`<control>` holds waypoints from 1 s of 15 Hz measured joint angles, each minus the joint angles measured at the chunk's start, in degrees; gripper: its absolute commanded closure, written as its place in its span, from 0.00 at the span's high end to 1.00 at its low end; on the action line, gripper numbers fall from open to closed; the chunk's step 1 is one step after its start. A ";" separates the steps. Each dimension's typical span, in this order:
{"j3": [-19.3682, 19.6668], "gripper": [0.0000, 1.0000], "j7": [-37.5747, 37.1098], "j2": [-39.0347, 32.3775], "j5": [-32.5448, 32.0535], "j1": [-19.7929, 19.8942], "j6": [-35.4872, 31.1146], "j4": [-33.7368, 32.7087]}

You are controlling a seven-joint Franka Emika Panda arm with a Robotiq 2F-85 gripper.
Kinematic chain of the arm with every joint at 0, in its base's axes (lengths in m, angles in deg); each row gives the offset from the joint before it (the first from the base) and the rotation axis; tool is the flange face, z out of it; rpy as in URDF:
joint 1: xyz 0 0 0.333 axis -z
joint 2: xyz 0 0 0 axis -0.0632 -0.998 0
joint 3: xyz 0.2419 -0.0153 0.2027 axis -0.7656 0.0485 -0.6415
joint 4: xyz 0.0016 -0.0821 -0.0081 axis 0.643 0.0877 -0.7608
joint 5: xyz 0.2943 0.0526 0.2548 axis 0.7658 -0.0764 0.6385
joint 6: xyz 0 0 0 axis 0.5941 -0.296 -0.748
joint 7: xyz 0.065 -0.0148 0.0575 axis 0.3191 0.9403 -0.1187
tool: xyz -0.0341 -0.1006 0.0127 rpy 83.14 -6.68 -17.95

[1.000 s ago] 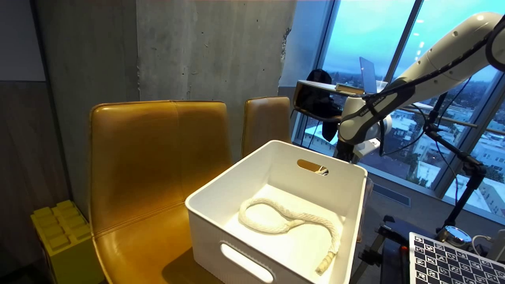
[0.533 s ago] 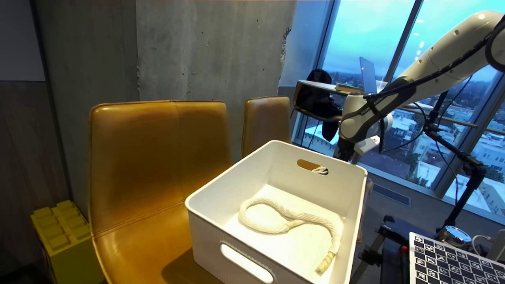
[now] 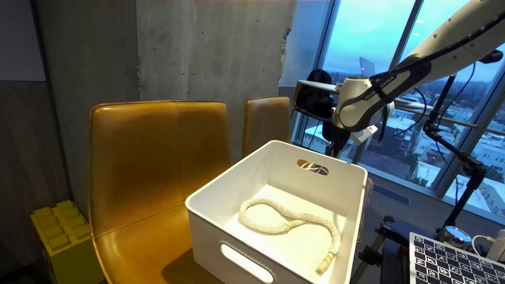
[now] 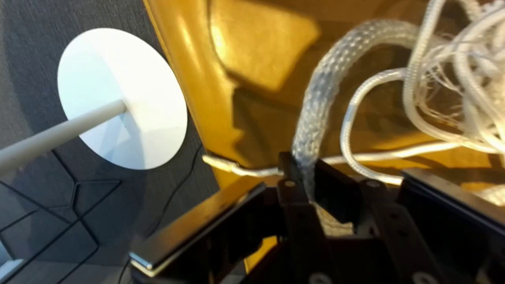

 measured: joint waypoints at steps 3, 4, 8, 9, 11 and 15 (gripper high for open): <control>-1.81 0.03 0.24 7.94 -1.24 -2.89 -2.58 5.61; -2.55 0.03 0.28 10.57 -1.27 -3.64 -2.64 6.94; -5.56 0.03 0.29 21.05 -1.27 -6.08 -2.17 10.49; -6.14 0.03 0.29 23.59 -1.27 -6.70 -1.76 10.98; -7.20 0.03 0.29 28.62 -1.27 -7.94 -0.45 11.46; -8.67 0.03 0.29 38.67 -1.47 -10.09 5.84 11.26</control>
